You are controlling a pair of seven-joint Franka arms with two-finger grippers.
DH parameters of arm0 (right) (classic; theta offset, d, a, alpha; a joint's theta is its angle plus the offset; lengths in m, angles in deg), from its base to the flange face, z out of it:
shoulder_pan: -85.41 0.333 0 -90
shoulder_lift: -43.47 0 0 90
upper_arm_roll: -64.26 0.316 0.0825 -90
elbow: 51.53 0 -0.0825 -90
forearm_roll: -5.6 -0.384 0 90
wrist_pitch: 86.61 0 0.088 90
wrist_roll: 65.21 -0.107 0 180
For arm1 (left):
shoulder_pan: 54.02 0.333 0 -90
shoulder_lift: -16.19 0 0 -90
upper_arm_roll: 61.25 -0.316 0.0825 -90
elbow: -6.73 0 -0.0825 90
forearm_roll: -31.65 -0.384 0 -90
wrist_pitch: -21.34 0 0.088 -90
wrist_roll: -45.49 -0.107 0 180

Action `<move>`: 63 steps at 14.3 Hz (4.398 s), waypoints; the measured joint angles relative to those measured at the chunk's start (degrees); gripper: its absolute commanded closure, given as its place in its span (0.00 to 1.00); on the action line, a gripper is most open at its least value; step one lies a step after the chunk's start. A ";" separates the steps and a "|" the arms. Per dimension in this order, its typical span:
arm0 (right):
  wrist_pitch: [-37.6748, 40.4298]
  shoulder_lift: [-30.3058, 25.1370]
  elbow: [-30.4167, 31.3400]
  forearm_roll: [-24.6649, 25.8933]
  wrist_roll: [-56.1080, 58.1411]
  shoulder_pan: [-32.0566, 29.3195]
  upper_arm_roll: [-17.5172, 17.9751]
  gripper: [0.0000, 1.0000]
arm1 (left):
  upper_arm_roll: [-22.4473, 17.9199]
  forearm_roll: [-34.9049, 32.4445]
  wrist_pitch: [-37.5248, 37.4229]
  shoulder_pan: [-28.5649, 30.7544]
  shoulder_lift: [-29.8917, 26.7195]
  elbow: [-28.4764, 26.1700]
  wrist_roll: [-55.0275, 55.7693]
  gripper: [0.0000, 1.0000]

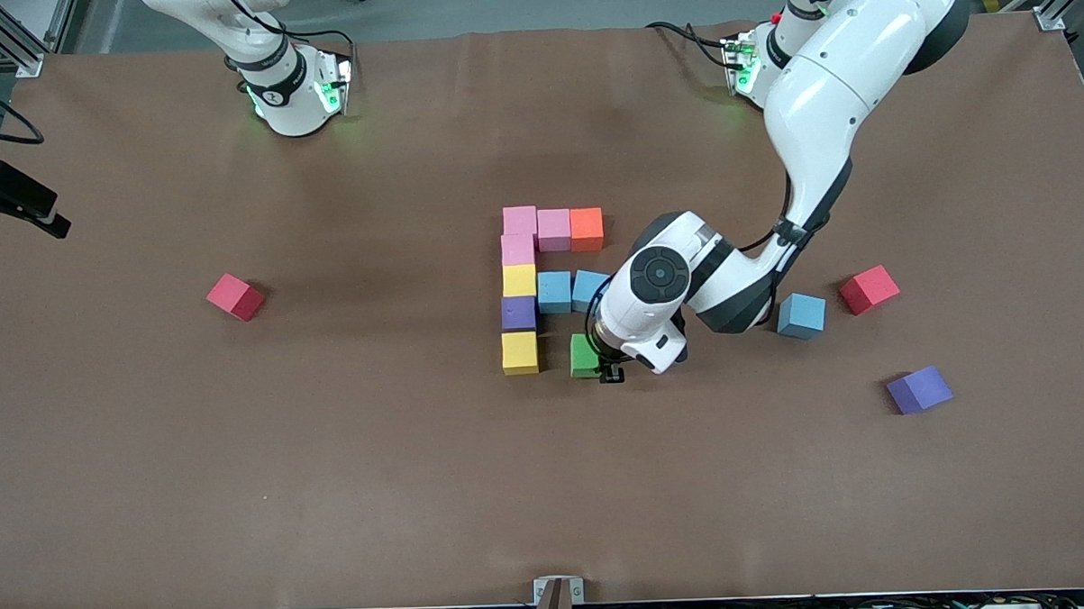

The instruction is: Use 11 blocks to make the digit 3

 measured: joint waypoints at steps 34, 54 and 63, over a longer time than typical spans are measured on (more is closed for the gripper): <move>-0.65 0.65 -0.87 0.00 0.00 -0.02 -0.04 0.00 | -8.88 1.91 0.50 -12.59 4.51 7.00 -1.97 0.75; -0.67 0.66 -0.89 0.00 0.00 -0.01 -0.02 0.00 | -7.68 2.06 -1.73 -12.44 1.32 8.34 -2.95 0.00; -0.68 0.68 -0.92 0.00 0.00 -0.01 0.00 0.00 | 7.17 2.07 -9.17 14.13 -14.85 -9.46 -33.22 0.00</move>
